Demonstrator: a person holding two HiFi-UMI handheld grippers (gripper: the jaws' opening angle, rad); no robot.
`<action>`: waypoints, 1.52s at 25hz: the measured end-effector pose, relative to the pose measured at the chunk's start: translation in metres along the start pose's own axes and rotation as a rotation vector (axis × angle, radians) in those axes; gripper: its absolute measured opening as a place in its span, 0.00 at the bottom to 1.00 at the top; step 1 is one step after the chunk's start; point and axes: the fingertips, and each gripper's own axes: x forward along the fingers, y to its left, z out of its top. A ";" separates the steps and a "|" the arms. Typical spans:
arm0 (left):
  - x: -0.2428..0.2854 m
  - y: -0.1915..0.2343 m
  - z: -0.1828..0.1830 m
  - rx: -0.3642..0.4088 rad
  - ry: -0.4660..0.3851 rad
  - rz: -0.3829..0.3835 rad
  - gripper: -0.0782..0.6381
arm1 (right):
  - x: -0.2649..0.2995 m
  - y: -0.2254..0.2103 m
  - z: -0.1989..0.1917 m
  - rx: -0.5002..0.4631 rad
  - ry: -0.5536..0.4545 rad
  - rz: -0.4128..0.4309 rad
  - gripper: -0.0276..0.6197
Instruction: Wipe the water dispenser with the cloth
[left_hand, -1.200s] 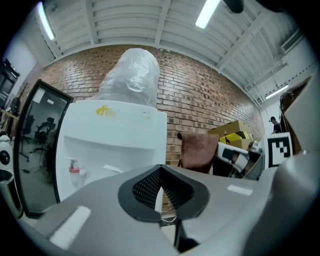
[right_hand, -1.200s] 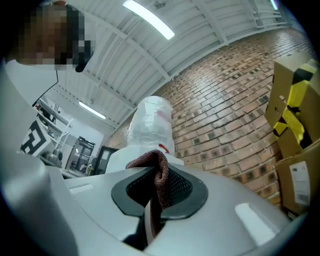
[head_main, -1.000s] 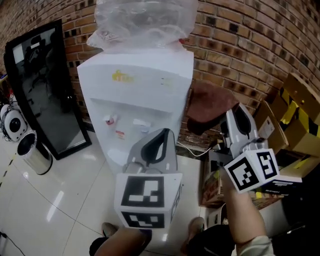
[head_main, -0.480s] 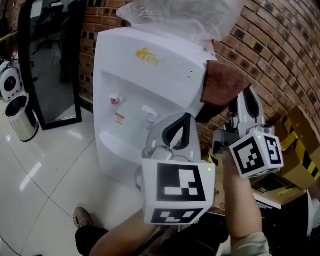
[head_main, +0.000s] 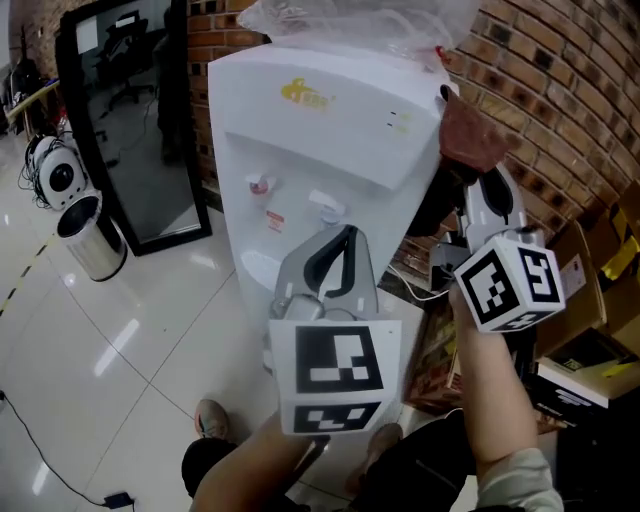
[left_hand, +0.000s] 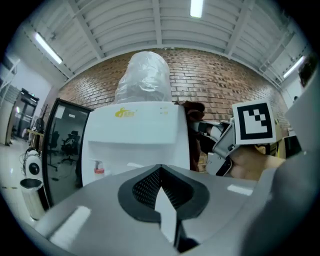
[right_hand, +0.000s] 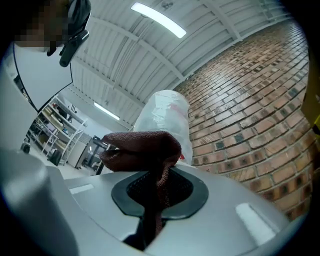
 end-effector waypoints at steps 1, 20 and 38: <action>-0.004 0.003 -0.008 0.026 0.011 0.008 0.11 | -0.004 0.000 -0.010 0.000 0.016 -0.004 0.11; -0.022 0.021 -0.138 0.111 0.119 0.025 0.11 | -0.094 0.031 -0.221 0.125 0.427 0.039 0.10; -0.020 0.026 -0.235 0.035 0.194 0.042 0.11 | -0.128 0.045 -0.280 0.172 0.547 0.161 0.10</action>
